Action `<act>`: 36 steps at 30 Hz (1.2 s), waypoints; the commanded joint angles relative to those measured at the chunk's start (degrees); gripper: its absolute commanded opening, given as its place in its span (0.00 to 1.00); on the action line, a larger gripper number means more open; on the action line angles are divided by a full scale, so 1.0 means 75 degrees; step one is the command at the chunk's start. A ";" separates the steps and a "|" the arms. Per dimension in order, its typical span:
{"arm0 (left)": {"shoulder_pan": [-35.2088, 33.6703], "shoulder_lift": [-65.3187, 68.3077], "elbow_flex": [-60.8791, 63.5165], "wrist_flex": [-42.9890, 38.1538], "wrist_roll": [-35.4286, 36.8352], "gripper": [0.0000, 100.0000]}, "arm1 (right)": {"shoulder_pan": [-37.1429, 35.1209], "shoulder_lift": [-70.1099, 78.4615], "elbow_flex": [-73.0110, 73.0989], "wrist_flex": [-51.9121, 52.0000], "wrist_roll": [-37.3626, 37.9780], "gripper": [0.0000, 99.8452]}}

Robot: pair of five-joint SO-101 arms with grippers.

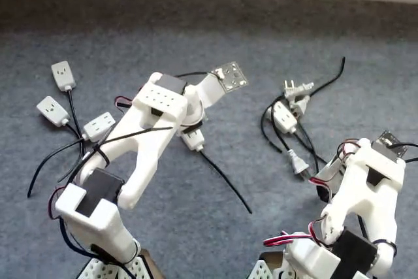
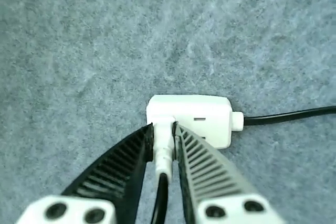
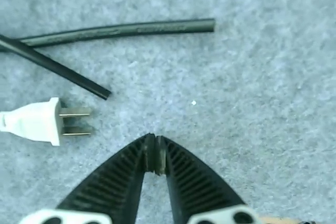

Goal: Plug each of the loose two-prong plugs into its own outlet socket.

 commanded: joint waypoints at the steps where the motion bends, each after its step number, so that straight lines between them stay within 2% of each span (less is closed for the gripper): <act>1: -0.0158 -0.0076 -0.0170 -0.0164 -0.0047 0.01 | 0.0029 -0.0275 -0.0029 -0.0076 -0.0094 0.01; 13: -0.0123 0.0053 -0.0006 -0.0141 -0.0023 0.01 | 0.0041 -0.0275 -0.0006 -0.0076 -0.0094 0.01; 21: -0.0299 0.1659 -0.0510 -0.0094 -0.0047 0.01 | 0.0076 -0.0275 0.0006 -0.0076 -0.0094 0.01; 24: -0.0322 0.1916 -0.1084 0.0434 -0.0035 0.01 | 0.0076 -0.0275 0.0006 -0.0076 -0.0094 0.01; 29: -0.0440 0.2350 -0.1659 0.1067 -0.0012 0.09 | 0.0076 -0.0275 0.0006 -0.0076 -0.0094 0.01; 33: -0.0779 0.2702 -0.2198 0.1582 0.0469 0.03 | 0.0076 -0.0275 0.0006 -0.0076 -0.0094 0.01; 36: -0.0897 0.3124 -0.2620 0.2309 0.0621 0.04 | 0.0076 -0.0264 0.0006 -0.0076 -0.0094 0.01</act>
